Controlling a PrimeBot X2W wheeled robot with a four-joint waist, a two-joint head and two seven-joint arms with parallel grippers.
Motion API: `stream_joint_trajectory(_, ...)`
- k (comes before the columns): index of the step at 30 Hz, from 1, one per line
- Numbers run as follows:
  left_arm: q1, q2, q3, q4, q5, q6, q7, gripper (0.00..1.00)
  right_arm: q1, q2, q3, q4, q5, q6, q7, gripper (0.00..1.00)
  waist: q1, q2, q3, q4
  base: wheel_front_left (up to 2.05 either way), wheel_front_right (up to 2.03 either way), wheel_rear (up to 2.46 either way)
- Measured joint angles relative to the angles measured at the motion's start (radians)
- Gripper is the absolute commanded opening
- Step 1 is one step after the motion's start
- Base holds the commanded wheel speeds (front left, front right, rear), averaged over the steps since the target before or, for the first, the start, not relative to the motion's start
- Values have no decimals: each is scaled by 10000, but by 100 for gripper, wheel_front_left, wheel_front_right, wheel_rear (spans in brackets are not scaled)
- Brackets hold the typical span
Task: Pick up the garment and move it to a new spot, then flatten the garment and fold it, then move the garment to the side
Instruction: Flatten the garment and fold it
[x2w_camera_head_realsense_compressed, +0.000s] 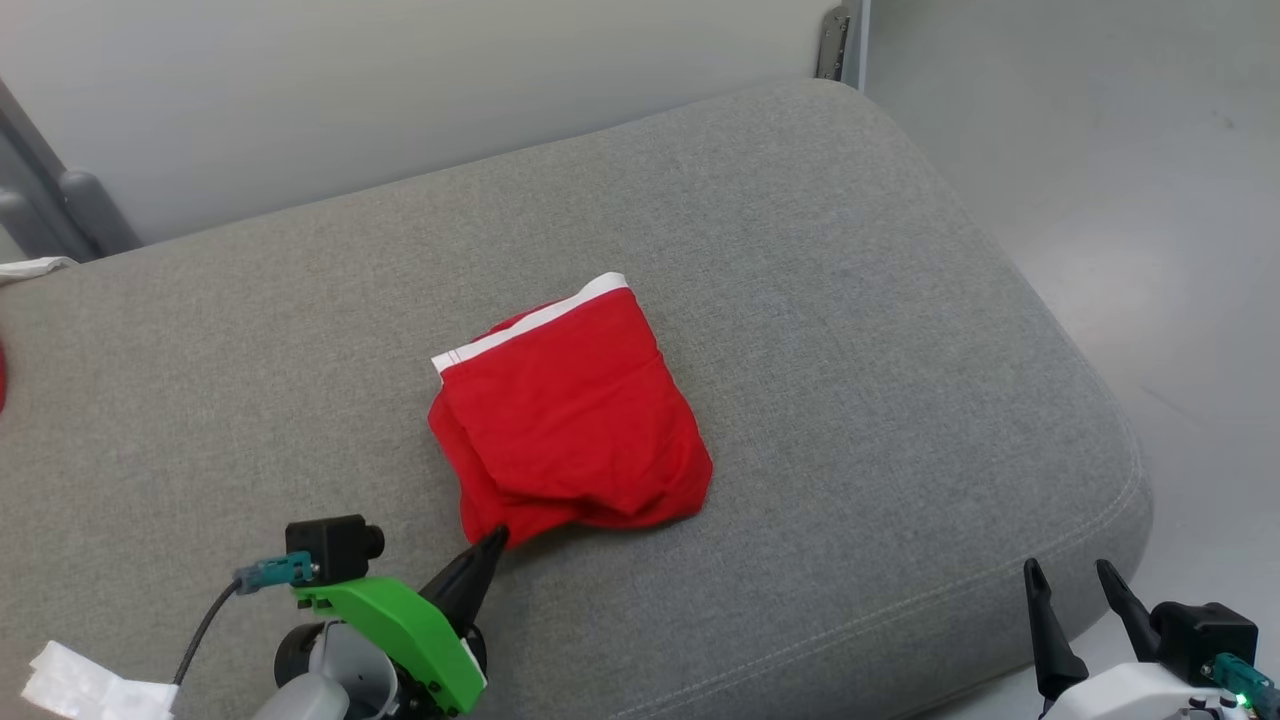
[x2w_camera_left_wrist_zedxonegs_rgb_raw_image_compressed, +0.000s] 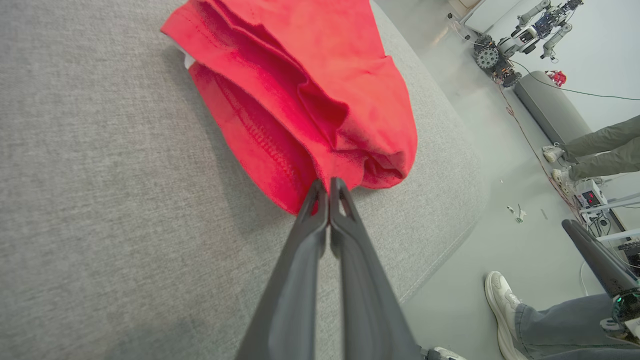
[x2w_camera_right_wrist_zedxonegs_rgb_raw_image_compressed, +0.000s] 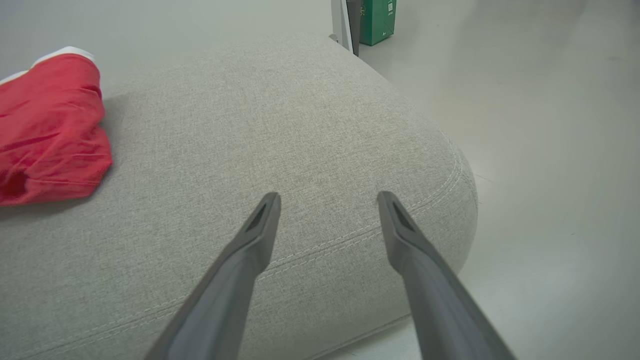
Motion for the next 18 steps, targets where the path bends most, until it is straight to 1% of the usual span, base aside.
stream_joint_trajectory(1,30,35,67,-25,2,0,-96,100,-1,-23,21,0,-27,0,31,100,0,0,-12,16,0,0,0)
stream_joint_trajectory(5,45,196,267,-54,15,0,-397,100,-3,-42,50,-6,-73,0,88,100,0,0,-52,48,0,0,0)
stream_joint_trajectory(15,474,194,558,-94,138,4,-1150,100,0,-40,196,-19,-82,8,176,100,0,0,-322,28,0,0,0)
stream_joint_trajectory(17,646,192,606,-188,263,36,-1438,100,-1,-44,188,-50,-82,15,176,100,0,0,-348,26,0,0,0)
stream_joint_trajectory(18,694,196,623,-226,370,136,-1605,100,-2,-42,167,-90,-81,15,174,100,0,0,-358,34,0,0,0)
